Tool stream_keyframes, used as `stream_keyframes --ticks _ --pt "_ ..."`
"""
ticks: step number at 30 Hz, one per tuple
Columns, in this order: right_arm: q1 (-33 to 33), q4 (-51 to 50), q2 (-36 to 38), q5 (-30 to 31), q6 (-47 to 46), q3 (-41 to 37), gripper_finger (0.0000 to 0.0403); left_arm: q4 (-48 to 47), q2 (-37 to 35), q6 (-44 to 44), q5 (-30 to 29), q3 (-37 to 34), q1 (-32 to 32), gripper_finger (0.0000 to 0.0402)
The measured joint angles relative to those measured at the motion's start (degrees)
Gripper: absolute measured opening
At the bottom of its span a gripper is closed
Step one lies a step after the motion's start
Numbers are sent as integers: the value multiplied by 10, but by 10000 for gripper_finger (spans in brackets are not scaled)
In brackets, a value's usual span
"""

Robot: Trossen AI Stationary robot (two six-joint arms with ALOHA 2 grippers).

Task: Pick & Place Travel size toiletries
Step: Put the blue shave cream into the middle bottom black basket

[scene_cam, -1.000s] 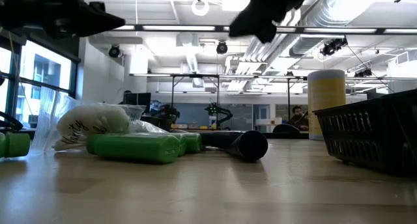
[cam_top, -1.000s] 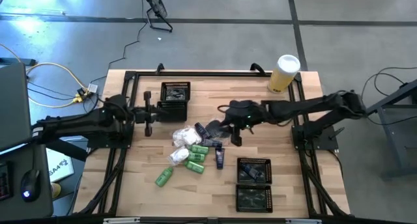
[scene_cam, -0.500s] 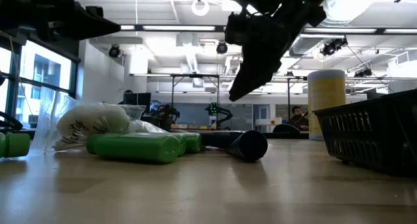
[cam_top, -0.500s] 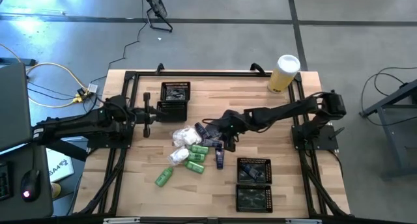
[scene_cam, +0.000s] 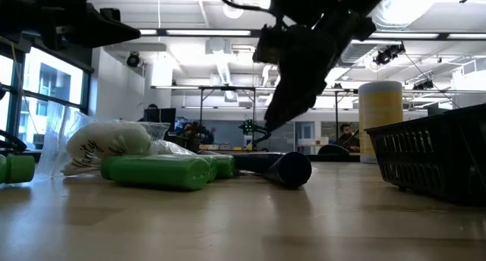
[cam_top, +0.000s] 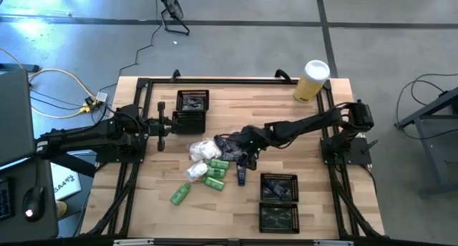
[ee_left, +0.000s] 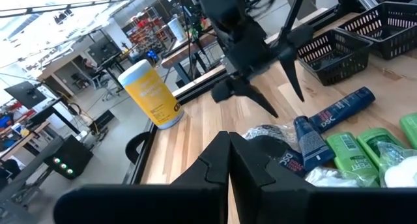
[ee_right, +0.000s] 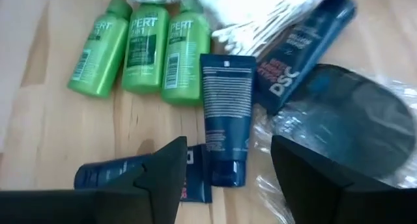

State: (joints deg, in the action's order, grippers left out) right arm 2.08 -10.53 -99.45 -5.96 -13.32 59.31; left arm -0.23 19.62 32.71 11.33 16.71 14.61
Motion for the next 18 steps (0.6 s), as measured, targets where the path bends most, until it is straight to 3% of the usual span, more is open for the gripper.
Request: stream_keyframes --ticks 6,18 --pt "10 -1 -39 29 0 0 202 -2 0 -2 0 0 0 0" --pt "11 1 -51 24 0 0 199 -4 0 -2 0 0 0 0"
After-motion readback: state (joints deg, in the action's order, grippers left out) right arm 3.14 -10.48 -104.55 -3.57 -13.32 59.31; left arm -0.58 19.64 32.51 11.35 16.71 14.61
